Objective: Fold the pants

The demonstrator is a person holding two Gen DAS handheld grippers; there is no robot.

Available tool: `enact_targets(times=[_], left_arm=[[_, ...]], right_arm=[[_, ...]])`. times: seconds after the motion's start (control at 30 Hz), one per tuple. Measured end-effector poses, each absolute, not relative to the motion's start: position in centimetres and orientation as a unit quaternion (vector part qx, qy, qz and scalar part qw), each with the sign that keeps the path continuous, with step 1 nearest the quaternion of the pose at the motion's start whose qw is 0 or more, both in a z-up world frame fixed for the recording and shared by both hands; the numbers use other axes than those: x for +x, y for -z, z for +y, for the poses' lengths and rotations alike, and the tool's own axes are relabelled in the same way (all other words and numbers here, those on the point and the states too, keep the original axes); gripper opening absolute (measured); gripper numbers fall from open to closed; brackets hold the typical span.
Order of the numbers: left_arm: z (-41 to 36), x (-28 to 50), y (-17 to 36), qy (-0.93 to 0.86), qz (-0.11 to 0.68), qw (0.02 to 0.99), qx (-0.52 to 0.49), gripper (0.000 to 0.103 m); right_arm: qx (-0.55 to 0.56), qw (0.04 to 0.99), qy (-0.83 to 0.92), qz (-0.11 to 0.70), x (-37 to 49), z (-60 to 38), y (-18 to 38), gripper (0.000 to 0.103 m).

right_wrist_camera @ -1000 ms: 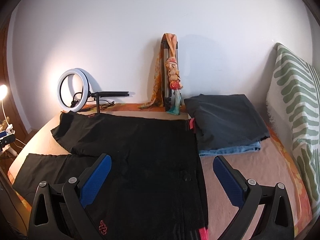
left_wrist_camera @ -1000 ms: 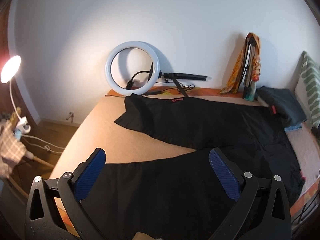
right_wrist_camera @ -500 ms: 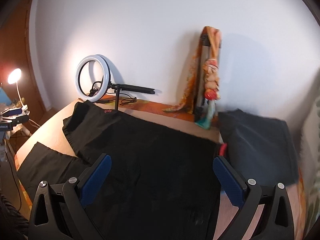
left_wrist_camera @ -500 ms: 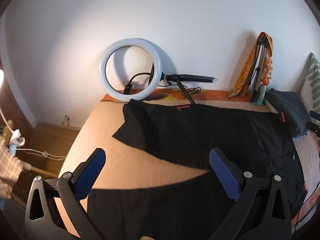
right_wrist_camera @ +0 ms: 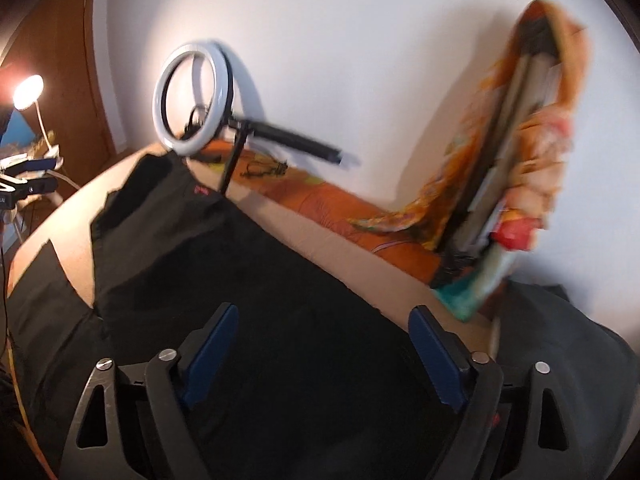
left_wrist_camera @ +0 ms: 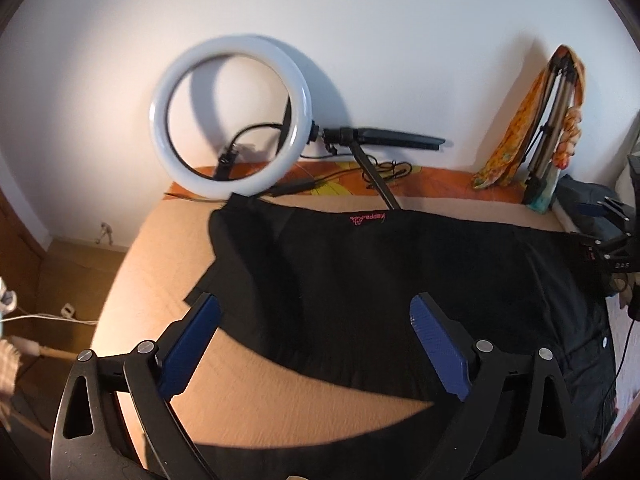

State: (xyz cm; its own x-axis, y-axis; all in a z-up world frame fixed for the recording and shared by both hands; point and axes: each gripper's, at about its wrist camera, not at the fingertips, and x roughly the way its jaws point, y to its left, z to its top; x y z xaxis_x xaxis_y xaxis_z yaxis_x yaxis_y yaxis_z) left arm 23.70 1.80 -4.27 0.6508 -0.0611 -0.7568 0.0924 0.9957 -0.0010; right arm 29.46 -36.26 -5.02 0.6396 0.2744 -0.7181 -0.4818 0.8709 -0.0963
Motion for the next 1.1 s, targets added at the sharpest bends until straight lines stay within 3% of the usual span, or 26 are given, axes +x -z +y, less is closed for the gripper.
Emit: enact_targets(times=[0.3,0.7,0.9,0.97,1.03,1.1], left_arm=[[0.9,28.3,8.4,0.040,0.448,0.893,0.027,0.095],[1.2,31.9,11.7,0.023,0.464,0.886,0.007,0.095],[2.0,33.0,12.8,0.024,0.478,0.877,-0.032,0.095],[2.2,33.1,13.2,0.021,0.481,0.876,-0.039,0.095],[2.5,33.2,13.4,0.018,0.482,0.875,-0.047,0.094],[3.1,33.3,13.8,0.015,0.484,0.873,-0.061,0.094]], right_arm=[[-0.163,0.854,-0.240,0.432,37.1,-34.7,11.3,0.080],[-0.158,0.834,-0.280,0.449,39.2,-35.1,12.8,0.084],[-0.165,0.833,-0.290,0.442,38.2,-34.3,12.2,0.051],[-0.166,0.833,-0.290,0.440,38.0,-34.2,12.0,0.027],[-0.164,0.828,-0.301,0.444,37.5,-34.0,11.9,0.013],[-0.180,0.832,-0.291,0.437,36.8,-33.5,11.9,0.011]])
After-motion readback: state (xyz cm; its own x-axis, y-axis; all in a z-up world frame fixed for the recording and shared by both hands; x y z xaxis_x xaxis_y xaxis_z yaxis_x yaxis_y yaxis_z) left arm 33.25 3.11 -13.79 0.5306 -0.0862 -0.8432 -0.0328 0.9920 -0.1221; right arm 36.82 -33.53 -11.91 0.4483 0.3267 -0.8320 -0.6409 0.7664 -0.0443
